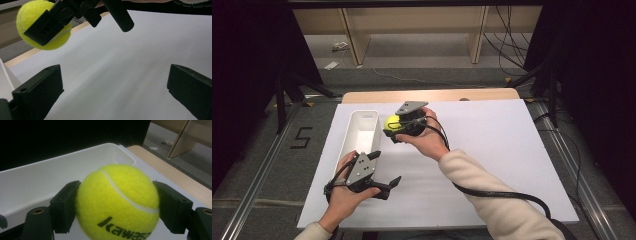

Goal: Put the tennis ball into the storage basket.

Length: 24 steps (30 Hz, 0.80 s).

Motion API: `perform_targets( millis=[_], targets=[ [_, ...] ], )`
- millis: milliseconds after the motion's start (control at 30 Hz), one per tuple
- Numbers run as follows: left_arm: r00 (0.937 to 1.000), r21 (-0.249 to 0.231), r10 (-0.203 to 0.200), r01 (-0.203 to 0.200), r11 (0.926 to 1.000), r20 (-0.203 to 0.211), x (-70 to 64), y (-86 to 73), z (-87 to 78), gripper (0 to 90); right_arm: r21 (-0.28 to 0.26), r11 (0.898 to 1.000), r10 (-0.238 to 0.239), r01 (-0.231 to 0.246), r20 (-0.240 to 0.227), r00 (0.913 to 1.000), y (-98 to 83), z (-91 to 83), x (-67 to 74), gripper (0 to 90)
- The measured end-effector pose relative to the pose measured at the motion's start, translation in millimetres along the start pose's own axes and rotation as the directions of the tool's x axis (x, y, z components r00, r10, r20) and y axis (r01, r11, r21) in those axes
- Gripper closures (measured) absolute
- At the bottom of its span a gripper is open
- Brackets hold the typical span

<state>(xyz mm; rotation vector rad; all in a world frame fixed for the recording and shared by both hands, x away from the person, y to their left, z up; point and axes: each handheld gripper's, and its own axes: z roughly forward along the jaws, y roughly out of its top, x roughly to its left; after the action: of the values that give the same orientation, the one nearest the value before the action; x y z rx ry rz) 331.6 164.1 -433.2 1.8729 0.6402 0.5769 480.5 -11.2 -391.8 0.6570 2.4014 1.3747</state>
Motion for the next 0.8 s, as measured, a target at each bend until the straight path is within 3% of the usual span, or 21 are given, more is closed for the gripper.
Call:
perform_targets(
  millis=[800],
  targets=[
    [1.0000, -0.001, 0.002, -0.002, 1.0000, 0.002, -0.4, 0.2, 0.1, 0.0, -0.004, 1.000, -0.011, 0.011, -0.006, 0.9999, 9.6, 6.9, 3.2, 25.9]
  ],
)
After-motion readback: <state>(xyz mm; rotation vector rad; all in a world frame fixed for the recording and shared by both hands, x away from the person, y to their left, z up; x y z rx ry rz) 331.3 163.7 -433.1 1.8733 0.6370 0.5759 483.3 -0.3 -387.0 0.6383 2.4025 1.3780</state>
